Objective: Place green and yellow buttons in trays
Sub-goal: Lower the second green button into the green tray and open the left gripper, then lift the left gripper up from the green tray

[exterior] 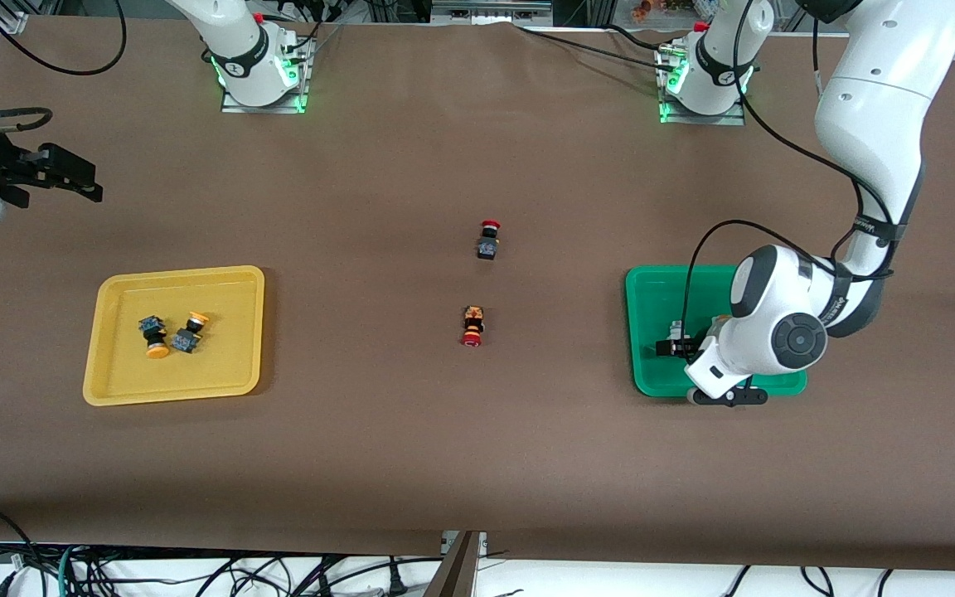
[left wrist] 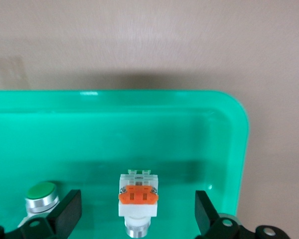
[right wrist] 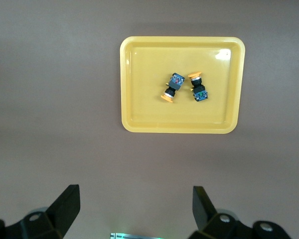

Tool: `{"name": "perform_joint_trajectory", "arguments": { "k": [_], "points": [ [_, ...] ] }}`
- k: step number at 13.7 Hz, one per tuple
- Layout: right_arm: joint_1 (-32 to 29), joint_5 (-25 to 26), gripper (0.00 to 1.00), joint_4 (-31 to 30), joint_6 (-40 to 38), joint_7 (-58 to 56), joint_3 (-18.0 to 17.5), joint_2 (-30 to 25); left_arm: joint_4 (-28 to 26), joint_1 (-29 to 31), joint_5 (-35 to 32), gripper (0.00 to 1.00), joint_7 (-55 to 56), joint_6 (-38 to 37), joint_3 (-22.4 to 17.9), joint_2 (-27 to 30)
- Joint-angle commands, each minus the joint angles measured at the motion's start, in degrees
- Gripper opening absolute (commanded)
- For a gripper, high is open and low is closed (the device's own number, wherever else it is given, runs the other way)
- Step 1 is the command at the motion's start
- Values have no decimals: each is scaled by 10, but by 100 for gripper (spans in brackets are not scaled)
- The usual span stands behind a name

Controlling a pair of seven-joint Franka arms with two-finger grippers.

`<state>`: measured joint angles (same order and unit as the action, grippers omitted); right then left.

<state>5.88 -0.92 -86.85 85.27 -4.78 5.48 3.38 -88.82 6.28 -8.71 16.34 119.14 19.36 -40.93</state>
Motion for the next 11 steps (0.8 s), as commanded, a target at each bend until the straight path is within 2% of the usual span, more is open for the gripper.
{"name": "perform_joint_trajectory", "arguments": {
  "k": [1,7,11],
  "points": [
    [-5,5,100,14,-6,-4,-3,5,-10,6,14,100,-5,-27,6,70],
    [-6,5,100,14,-5,-4,-3,5,-9,6,14,100,-23,-142,6,241],
    [-6,5,100,14,-5,-4,-3,5,-10,6,32,100,-31,-199,9,323]
  ]
}}
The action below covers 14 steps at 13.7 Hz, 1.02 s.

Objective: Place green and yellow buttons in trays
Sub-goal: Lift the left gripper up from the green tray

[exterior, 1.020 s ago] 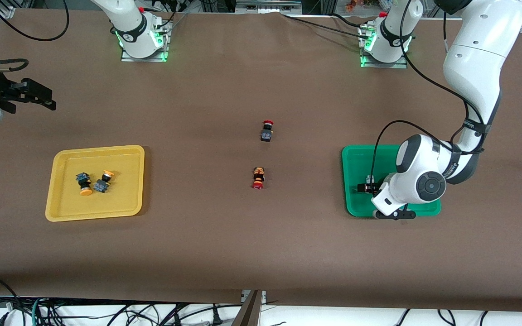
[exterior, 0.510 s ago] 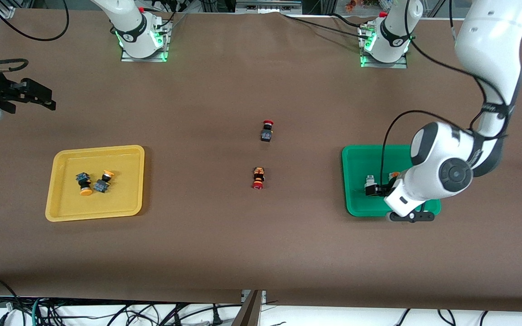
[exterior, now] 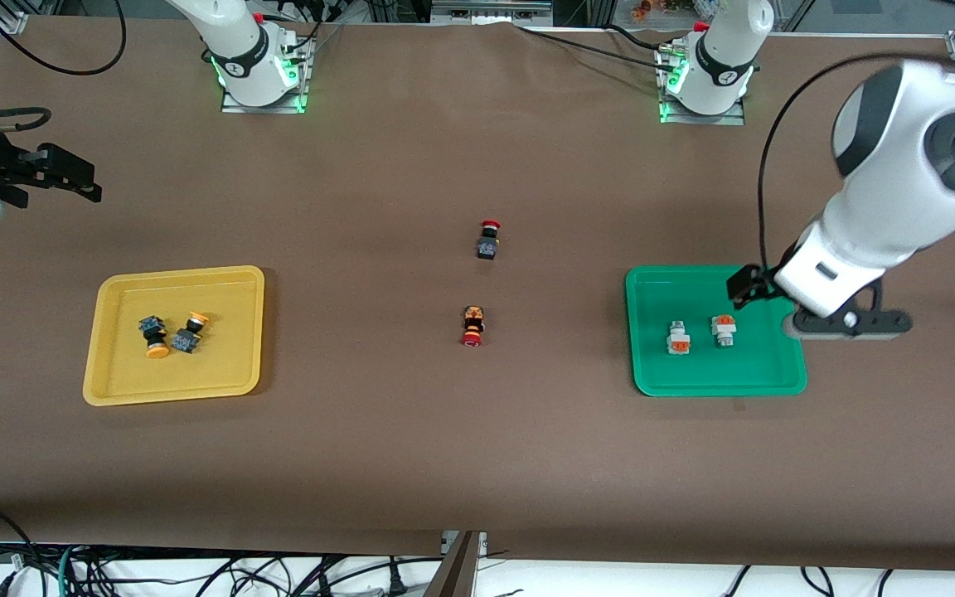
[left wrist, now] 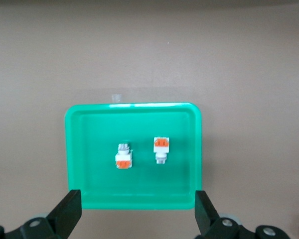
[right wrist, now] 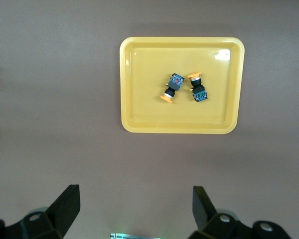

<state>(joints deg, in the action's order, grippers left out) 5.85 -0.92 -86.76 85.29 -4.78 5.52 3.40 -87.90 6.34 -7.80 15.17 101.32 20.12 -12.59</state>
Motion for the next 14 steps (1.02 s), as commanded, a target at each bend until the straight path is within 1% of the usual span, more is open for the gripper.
{"name": "perform_joint_trajectory", "arguments": {
  "k": [1,3,4,6,7,8,9,10,11,12,13,14],
  "points": [
    [-6,5,100,13,-6,-4,-3,5,-19,5,31,100,-24,-32,2,53],
    [-5,5,100,13,-6,-4,-3,5,-18,7,42,100,-43,-43,0,59],
    [-5,5,100,13,-6,-4,-3,5,-18,15,58,100,-49,-60,-1,67],
    [-6,5,100,13,-6,-4,-3,5,-33,27,88,100,-58,-72,-4,97],
    [-6,5,100,13,-6,-4,-3,5,-37,27,89,100,-65,-81,-10,103],
    [-6,5,100,13,-6,-4,-3,5,-34,16,89,100,-70,-86,-38,105],
    [-6,5,100,13,-6,-4,-3,5,-37,-24,90,100,-87,-88,-90,107],
    [-6,5,100,13,-6,-4,-3,5,-40,-75,90,100,-103,-91,-157,111],
    [-6,5,100,13,-6,-4,-3,5,-55,-109,92,100,-106,-89,-198,117],
    [-6,5,100,13,-6,-4,-3,5,-71,-123,96,100,-107,-88,-219,123],
    [-6,5,100,13,-6,-4,-3,5,-85,-123,105,100,-109,-85,-227,125],
    [-6,5,100,13,-6,-4,-3,5,-88,-121,111,100,-109,-86,-233,125]
  ]
}}
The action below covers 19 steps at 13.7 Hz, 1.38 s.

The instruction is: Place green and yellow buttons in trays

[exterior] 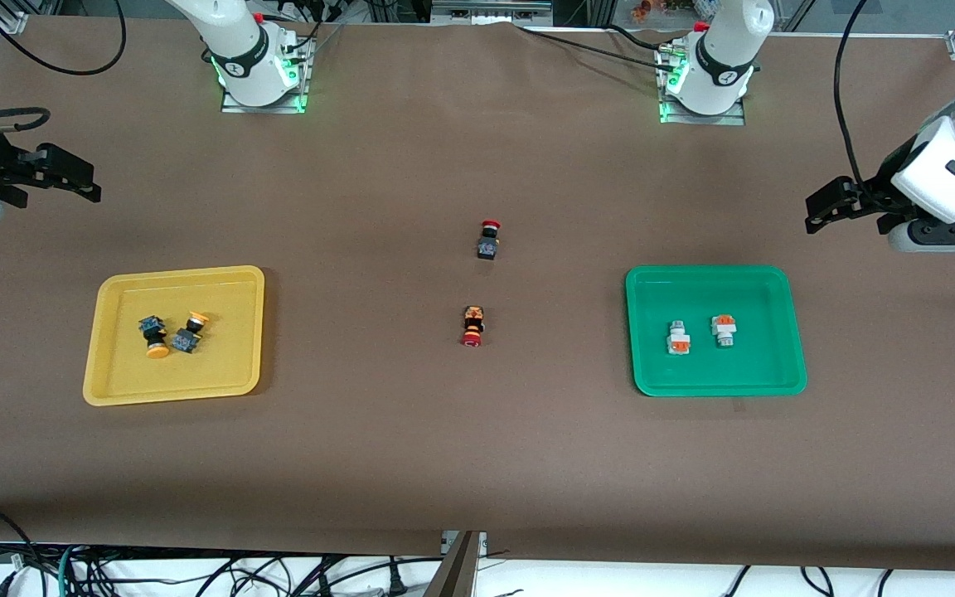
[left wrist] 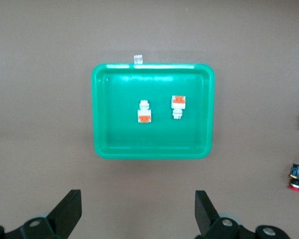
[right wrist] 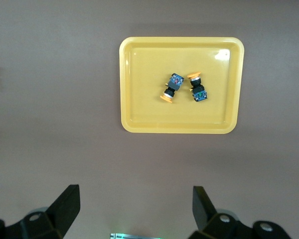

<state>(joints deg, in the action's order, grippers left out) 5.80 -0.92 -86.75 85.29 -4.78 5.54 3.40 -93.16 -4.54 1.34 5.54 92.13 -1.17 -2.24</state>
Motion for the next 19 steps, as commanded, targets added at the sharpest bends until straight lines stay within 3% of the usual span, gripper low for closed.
{"name": "perform_joint_trajectory", "arguments": {
  "k": [1,19],
  "points": [
    [-5,5,100,13,-6,-4,-3,5,-28,-8,21,100,-12,3,-19,18],
    [-8,3,100,13,-6,-4,-1,5,2,7,1,100,-4,9,-21,-4]
  ]
}}
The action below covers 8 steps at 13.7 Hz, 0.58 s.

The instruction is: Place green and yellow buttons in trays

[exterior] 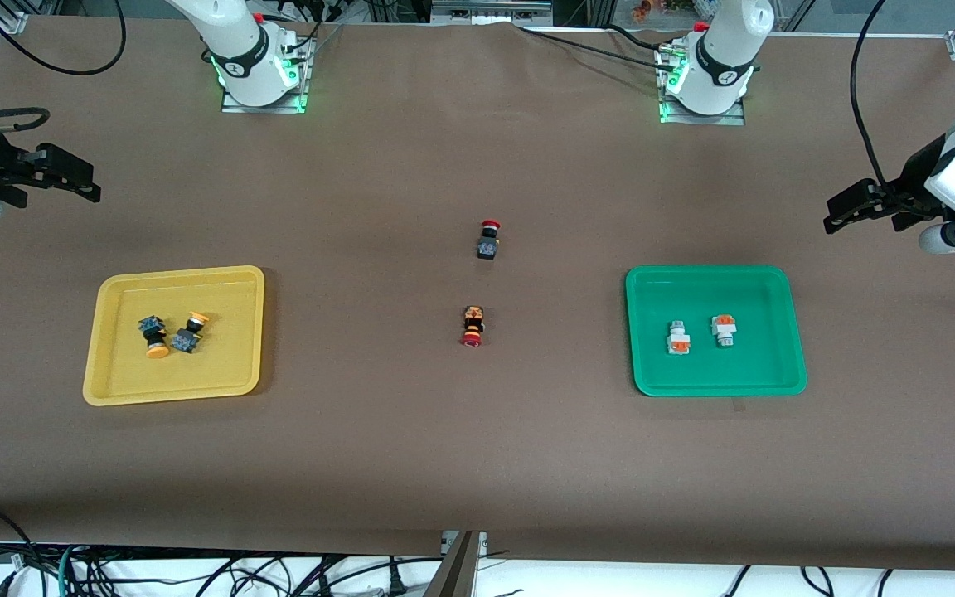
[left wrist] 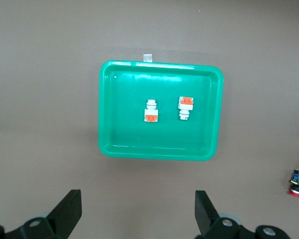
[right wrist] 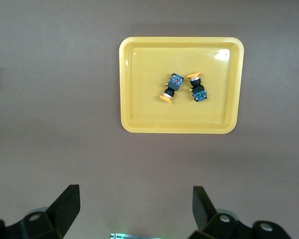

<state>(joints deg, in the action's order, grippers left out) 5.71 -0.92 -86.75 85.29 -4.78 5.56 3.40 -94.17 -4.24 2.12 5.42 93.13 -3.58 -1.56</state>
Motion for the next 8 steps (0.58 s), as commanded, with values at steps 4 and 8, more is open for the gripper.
{"name": "perform_joint_trajectory", "arguments": {
  "k": [4,8],
  "points": [
    [-7,6,100,13,-7,-4,-1,5,58,3,-8,100,-2,-6,4,-40],
    [-7,5,100,13,-6,-4,-1,5,58,4,-8,100,-2,-6,3,-40]
  ]
}}
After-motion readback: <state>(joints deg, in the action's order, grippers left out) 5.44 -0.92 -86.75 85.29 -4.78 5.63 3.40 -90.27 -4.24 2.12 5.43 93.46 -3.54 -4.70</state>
